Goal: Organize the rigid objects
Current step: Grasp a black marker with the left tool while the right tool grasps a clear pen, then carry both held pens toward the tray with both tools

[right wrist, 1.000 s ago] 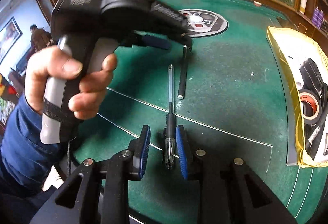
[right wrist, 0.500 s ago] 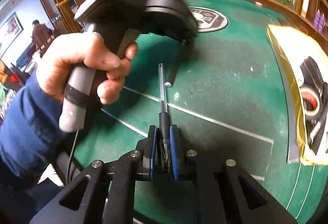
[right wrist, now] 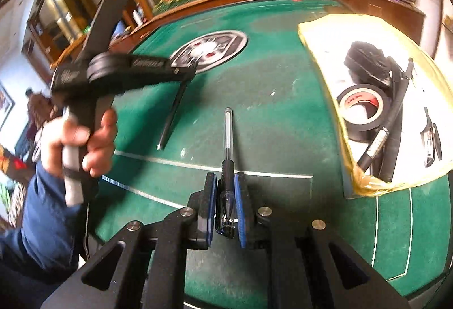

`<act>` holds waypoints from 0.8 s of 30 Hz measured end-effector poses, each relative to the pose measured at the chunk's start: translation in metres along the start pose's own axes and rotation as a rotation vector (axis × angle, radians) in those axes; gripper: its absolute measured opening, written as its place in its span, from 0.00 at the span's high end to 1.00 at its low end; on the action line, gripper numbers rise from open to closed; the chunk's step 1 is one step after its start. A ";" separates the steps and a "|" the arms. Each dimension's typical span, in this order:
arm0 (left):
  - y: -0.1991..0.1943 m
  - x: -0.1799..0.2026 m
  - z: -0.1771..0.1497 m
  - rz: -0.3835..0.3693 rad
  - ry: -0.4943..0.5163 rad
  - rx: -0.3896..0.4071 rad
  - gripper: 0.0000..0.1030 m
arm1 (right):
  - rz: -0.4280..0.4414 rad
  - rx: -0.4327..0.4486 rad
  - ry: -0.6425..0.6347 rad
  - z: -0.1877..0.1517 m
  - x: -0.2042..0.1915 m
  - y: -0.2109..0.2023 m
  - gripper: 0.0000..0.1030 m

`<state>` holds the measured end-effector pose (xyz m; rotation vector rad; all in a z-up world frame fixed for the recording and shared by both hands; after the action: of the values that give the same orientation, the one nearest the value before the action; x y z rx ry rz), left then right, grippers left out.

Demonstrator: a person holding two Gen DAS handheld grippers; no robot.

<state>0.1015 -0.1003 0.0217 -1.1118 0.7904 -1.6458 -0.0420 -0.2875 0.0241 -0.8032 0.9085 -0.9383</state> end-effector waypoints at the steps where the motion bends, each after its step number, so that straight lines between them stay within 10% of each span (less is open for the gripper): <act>1: -0.001 0.001 0.000 -0.001 0.004 0.002 0.87 | 0.005 0.007 0.014 0.002 0.002 0.000 0.88; 24: 0.000 0.014 -0.006 -0.016 0.049 -0.002 0.87 | -0.201 -0.087 -0.151 0.010 -0.025 0.036 0.89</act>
<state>0.0942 -0.1134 0.0236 -1.0855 0.8164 -1.6919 -0.0293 -0.2491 0.0040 -1.0405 0.7506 -1.0020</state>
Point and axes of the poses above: each gripper's, at about its wrist camera, not at the fingertips, and y roughly the way its jaws point, x to its right, z to its top, the point moved 3 cm from there along y, roughly the way its jaws point, and after that the axes turned 13 degrees about -x, right-handed, at the moved point
